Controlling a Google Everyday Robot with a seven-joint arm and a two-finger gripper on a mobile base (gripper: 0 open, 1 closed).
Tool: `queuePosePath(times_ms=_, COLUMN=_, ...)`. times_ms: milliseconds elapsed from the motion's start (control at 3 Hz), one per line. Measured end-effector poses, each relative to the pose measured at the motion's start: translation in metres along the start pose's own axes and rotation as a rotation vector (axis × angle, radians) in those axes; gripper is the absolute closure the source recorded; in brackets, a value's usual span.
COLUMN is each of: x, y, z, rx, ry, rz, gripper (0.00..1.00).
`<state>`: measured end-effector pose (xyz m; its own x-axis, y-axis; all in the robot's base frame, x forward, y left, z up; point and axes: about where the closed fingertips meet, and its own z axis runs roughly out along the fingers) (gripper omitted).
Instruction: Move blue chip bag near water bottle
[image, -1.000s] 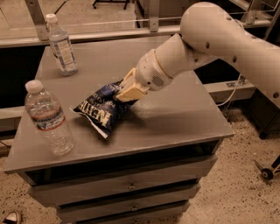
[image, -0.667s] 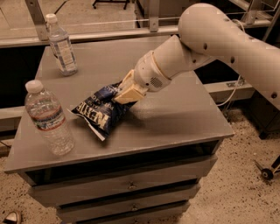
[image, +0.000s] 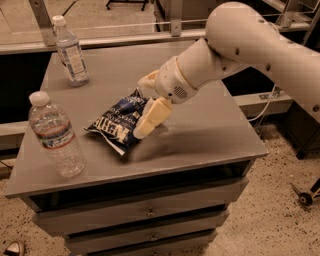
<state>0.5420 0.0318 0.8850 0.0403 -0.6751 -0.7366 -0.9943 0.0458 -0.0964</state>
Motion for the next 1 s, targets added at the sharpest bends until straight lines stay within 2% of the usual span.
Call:
queuePosePath(times_ms=333, x=0.008, y=-0.014, z=-0.029, rx=0.06, ry=0.009, rz=0.008, gripper=0.0)
queuePosePath(times_ms=667, x=0.019, y=-0.037, z=-0.083, rx=0.164, ry=0.015, rz=0.013, gripper=0.0)
queuePosePath(times_ms=1000, x=0.052, y=-0.054, z=-0.137, rx=0.233, ry=-0.026, rz=0.05, gripper=0.0)
